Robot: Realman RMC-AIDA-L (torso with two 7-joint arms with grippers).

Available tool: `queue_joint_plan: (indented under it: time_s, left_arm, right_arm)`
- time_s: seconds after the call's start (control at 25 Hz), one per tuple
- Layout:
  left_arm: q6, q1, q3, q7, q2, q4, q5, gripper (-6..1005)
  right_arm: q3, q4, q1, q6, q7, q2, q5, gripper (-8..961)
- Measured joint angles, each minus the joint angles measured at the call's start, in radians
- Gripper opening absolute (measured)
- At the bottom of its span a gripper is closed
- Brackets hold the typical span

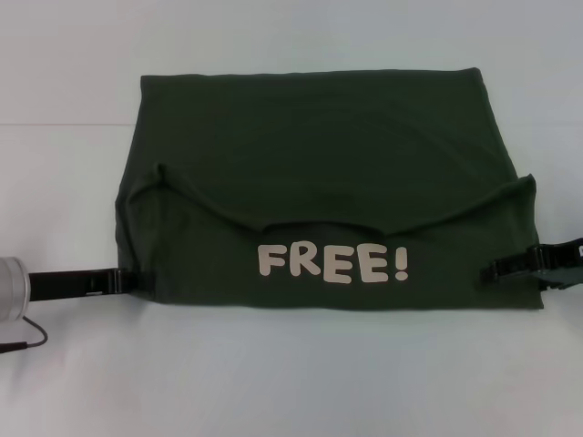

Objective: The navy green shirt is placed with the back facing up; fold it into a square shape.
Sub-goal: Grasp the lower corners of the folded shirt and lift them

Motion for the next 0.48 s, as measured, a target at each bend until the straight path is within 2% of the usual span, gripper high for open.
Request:
queue_joint_plan:
  time_s: [0.48]
  left_arm:
    - [0.002,-0.001,0.0,0.0,0.001,0.0,0.0,39]
  right_arm:
    - [0.0,0.0,-0.002,0.022,-0.005,0.01,-0.003,918]
